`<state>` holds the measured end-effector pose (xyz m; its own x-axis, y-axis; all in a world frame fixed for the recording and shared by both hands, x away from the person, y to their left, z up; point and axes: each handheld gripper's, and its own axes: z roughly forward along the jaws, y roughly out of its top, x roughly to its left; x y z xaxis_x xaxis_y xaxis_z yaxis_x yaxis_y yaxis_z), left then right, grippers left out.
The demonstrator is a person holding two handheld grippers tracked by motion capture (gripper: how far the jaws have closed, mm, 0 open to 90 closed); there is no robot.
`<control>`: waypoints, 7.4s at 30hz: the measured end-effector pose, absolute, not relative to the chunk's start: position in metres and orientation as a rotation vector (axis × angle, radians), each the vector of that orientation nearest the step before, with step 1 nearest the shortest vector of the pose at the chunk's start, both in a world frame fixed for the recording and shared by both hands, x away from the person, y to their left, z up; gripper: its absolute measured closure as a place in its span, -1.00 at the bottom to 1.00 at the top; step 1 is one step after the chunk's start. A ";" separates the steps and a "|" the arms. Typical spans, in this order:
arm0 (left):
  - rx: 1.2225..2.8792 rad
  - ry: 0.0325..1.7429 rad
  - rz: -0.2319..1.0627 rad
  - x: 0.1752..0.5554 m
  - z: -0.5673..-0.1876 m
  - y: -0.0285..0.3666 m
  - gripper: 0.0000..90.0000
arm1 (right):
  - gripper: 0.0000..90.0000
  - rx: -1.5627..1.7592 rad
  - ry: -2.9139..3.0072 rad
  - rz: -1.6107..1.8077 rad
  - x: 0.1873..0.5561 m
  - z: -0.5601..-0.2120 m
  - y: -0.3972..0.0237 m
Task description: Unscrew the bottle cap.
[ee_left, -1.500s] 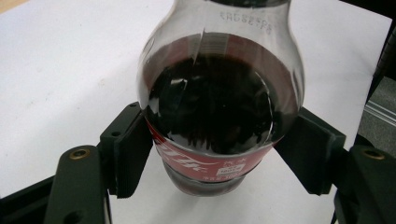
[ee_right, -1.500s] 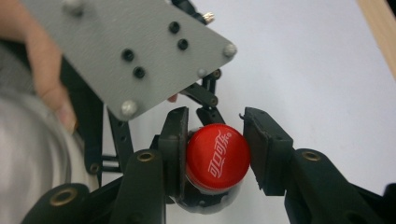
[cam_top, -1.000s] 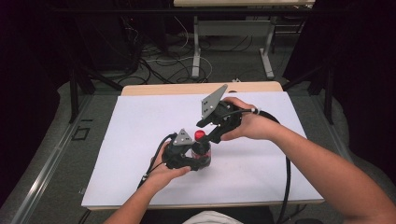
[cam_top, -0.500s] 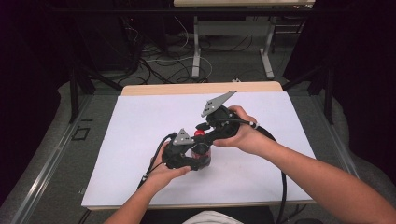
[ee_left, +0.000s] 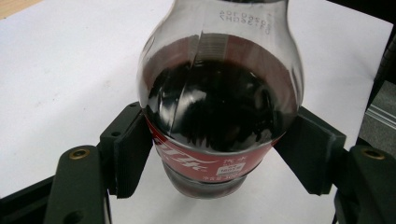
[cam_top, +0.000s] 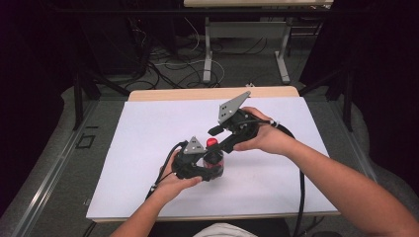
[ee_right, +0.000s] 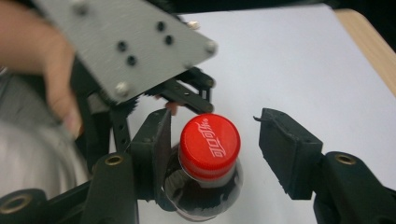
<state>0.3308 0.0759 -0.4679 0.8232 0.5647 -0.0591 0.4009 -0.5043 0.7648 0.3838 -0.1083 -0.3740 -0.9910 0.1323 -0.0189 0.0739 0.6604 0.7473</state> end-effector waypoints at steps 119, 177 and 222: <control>2.154 0.689 0.265 0.326 -0.466 0.072 -0.31 | 0.35 -0.186 3.003 0.902 0.391 -0.354 -0.088; 2.175 0.682 0.254 0.325 -0.465 0.069 -0.31 | -0.10 -0.088 3.003 0.997 0.391 -0.355 -0.091; 2.159 0.745 0.254 0.328 -0.463 0.076 -0.30 | -0.06 0.209 2.886 0.979 0.377 -0.350 -0.088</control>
<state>0.3282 0.0756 -0.4626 0.8048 0.5895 -0.0690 0.4242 -0.4900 0.7616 0.3772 -0.0882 -0.3502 -0.9869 0.1569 -0.0385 0.1012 0.7857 0.6103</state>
